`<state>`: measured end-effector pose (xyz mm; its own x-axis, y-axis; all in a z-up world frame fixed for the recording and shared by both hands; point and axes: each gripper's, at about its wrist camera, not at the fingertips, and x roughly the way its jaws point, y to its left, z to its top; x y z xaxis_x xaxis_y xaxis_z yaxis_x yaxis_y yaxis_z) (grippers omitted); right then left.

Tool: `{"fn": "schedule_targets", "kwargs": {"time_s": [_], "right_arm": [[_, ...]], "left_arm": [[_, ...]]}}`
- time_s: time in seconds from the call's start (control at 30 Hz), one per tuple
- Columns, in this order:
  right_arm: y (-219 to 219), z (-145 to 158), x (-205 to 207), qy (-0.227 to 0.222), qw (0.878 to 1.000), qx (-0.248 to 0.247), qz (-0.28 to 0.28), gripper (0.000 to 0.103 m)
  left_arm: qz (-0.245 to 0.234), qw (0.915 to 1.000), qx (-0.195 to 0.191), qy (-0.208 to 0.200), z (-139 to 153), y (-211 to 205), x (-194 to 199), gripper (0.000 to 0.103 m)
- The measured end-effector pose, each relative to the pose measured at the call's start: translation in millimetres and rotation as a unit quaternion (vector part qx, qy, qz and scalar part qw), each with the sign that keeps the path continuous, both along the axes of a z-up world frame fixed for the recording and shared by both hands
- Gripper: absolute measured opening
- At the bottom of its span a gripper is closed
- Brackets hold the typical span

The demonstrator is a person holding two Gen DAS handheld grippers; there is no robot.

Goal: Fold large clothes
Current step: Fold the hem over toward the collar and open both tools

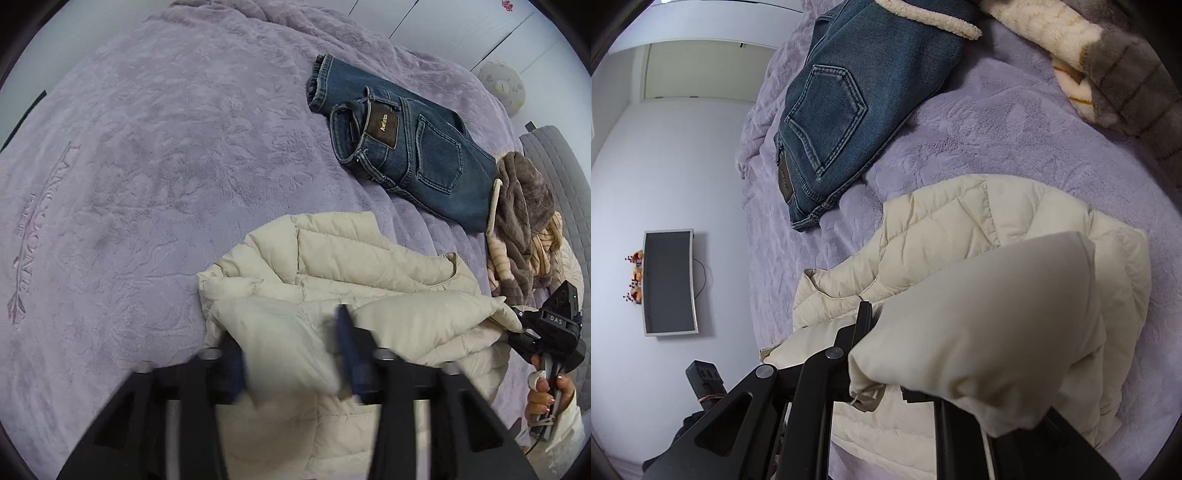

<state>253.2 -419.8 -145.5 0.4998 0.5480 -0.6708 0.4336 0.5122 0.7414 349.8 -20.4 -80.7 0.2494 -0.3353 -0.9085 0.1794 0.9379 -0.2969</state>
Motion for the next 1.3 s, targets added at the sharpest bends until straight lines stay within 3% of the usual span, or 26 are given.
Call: {"fn": "schedule_targets", "kwargs": {"time_s": [0.03,0.1,0.13,0.17,0.3,0.37,0.4,0.43,0.47,0.6,0.73,0.87,1.03,1.3], "right_arm": [[-0.5,1.6,0.3,-0.001,1.000,-0.001,0.002,0.021],[-2.4,5.5,-1.3,-0.004,1.000,-0.004,0.006,0.036],[-3.8,7.1,-2.2,-0.007,1.000,-0.006,0.006,0.049],[-5.6,9.2,-3.5,-0.010,1.000,-0.009,0.006,0.056],[-13.1,22.1,-11.5,-0.019,0.999,-0.035,0.003,0.056],[-12.6,31.3,-15.2,-0.031,0.997,-0.067,0.012,0.050],[-10.7,35.0,-15.9,-0.037,0.996,-0.085,0.021,0.041],[-7.5,37.2,-15.6,-0.038,0.993,-0.105,0.033,0.022],[-4.0,36.9,-13.9,-0.031,0.990,-0.128,0.047,0.017],[4.5,19.1,-3.8,0.007,0.976,-0.205,0.074,0.017],[1.3,-5.3,7.0,0.022,0.969,-0.236,0.068,0.017],[-4.8,-24.0,17.1,0.029,0.969,-0.241,0.048,0.013],[-11.3,-44.2,23.8,0.034,0.971,-0.236,0.036,0.013],[-12.4,-56.1,27.1,0.031,0.969,-0.241,0.032,0.012]], "left_arm": [[0.009,0.9995,0.019,-0.026,7.7,0.5,-2.6,0.099],[0.006,0.9964,0.050,-0.068,20.7,-1.2,-7.3,0.102],[0.000,0.9957,0.059,-0.072,23.2,-2.2,-7.4,0.102],[-0.002,0.9950,0.065,-0.075,25.3,-2.5,-8.1,0.102],[-0.009,0.9907,0.086,-0.105,33.0,-6.9,-12.6,0.101],[-0.027,0.9910,0.078,-0.106,29.9,-13.8,-13.8,0.097],[-0.036,0.9911,0.077,-0.102,25.6,-18.7,-13.9,0.093],[-0.043,0.9907,0.084,-0.098,20.0,-25.7,-14.0,0.088],[-0.047,0.9903,0.090,-0.095,12.9,-32.0,-13.6,0.088],[-0.040,0.9896,0.106,-0.088,-18.0,-49.2,-3.8,0.088],[0.001,0.9921,0.105,-0.068,-44.6,-47.9,17.0,0.088],[0.024,0.9935,0.097,-0.054,-63.5,-42.3,29.9,0.088],[0.019,0.9934,0.096,-0.058,-76.1,-45.0,34.0,0.088],[0.037,0.9951,0.080,-0.045,-91.4,-43.1,43.9,0.092]]}}
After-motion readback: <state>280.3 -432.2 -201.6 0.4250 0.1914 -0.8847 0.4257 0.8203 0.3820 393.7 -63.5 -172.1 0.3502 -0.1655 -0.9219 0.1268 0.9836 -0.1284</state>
